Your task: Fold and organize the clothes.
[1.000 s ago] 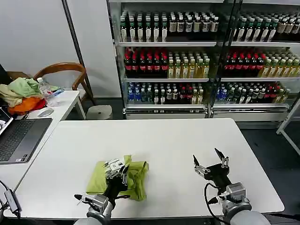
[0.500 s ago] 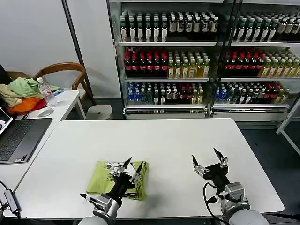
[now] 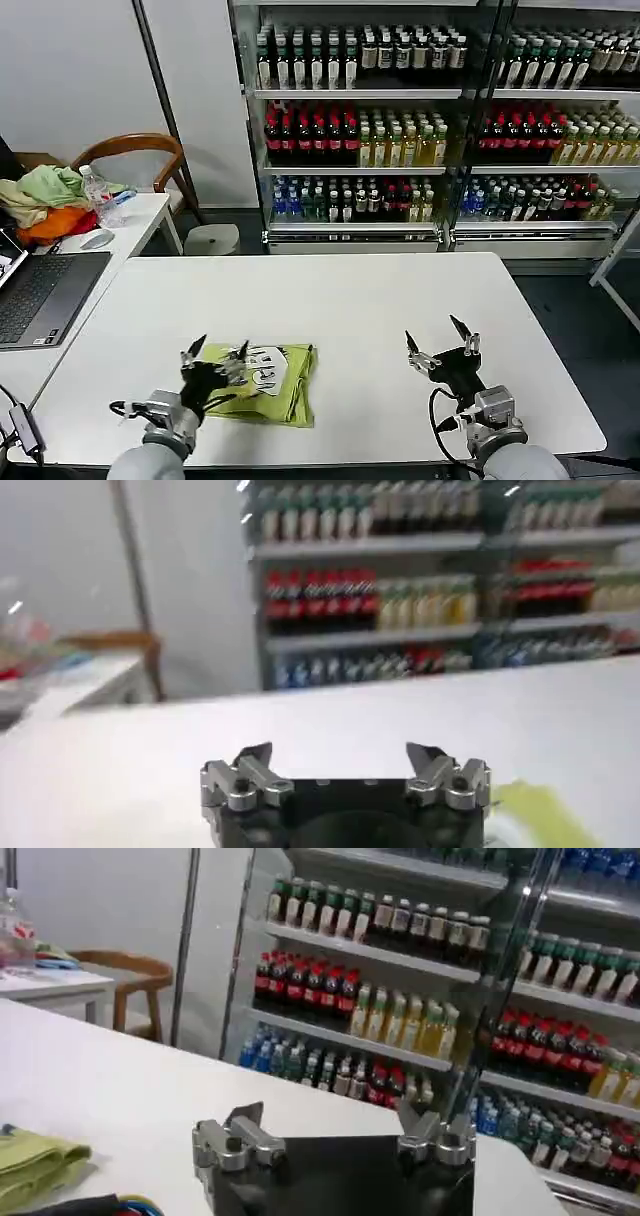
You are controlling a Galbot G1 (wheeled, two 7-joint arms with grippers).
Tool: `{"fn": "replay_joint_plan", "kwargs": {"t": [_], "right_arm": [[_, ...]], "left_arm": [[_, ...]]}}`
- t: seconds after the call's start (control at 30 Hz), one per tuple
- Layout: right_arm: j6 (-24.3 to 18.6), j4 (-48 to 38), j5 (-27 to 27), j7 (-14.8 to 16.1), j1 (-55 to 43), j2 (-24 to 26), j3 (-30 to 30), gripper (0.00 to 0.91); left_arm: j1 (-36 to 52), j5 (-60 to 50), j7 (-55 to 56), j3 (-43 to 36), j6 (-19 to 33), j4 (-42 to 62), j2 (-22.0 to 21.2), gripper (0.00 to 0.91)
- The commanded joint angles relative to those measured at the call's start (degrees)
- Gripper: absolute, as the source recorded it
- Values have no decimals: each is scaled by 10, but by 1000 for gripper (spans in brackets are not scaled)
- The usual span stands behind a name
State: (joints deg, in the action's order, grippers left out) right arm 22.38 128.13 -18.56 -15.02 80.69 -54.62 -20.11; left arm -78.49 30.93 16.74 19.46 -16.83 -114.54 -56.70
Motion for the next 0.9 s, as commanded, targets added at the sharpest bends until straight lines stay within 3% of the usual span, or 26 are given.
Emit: {"fn": "replay_joint_plan", "kwargs": {"t": [0.03,0.5,0.53,0.6,0.9], "right_arm": [[-1,-1,-1,0,-2,1,0,907],[-2,-2,0,0,-3,-3,2,907],[-2,-2,0,0,-3,-3,2,907],[-2,-2,0,0,-4,-3,1,907],[-2,-3,0,1,-5,-4,1,907]], "left_arm": [[-6,102,4,56,-77,57,9,907],[1,101,7,38,-66,64,-1,907],[0,102,11,34,-65,62,-2,736],[-2,102,13,29,-62,59,-4,50],[-17,99,17,12,-59,39,-10,40]]}}
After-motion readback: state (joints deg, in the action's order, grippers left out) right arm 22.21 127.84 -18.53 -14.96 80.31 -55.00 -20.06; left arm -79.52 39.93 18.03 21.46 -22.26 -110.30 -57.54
